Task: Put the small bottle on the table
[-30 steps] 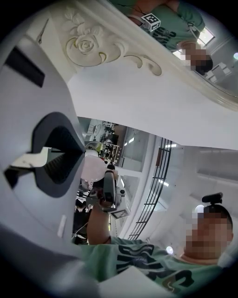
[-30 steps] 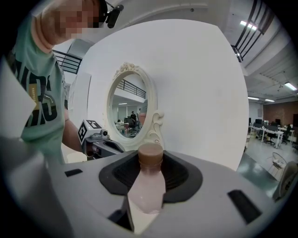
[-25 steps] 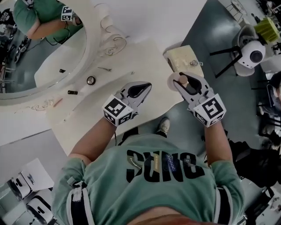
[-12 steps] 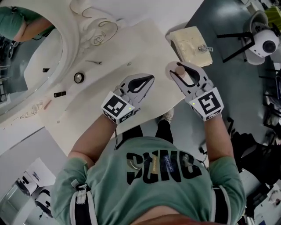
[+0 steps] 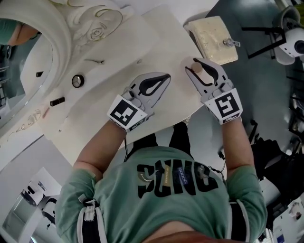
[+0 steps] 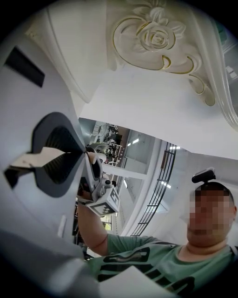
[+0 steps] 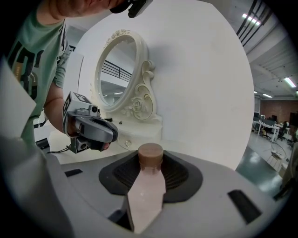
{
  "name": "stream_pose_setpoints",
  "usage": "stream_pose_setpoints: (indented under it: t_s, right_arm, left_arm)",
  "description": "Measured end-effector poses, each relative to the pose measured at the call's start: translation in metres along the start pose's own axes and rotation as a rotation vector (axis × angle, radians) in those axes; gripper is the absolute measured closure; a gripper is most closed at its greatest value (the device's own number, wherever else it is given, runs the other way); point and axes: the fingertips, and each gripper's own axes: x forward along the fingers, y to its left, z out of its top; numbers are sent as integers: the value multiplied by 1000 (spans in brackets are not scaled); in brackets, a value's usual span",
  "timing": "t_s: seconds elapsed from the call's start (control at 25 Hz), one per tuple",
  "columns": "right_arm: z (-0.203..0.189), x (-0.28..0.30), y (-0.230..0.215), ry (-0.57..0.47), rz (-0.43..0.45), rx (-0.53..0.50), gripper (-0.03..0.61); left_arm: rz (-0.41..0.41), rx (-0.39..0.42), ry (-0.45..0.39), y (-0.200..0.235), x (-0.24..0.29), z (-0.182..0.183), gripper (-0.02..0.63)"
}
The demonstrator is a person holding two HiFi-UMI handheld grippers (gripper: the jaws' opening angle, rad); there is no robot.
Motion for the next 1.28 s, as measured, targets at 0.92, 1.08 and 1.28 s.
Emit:
stream_pose_setpoints:
  t_s: [0.92, 1.08, 1.28]
  right_arm:
    - [-28, 17, -1, -27, 8, 76, 437]
    - [-27, 17, 4, -16, 18, 67, 376]
    - [-12, 10, 8, -27, 6, 36, 344]
  left_arm:
    - [5, -11, -26, 5, -6, -10, 604]
    - [10, -12, -29, 3, -12, -7, 604]
    - [17, -8, -35, -3, -22, 4, 604]
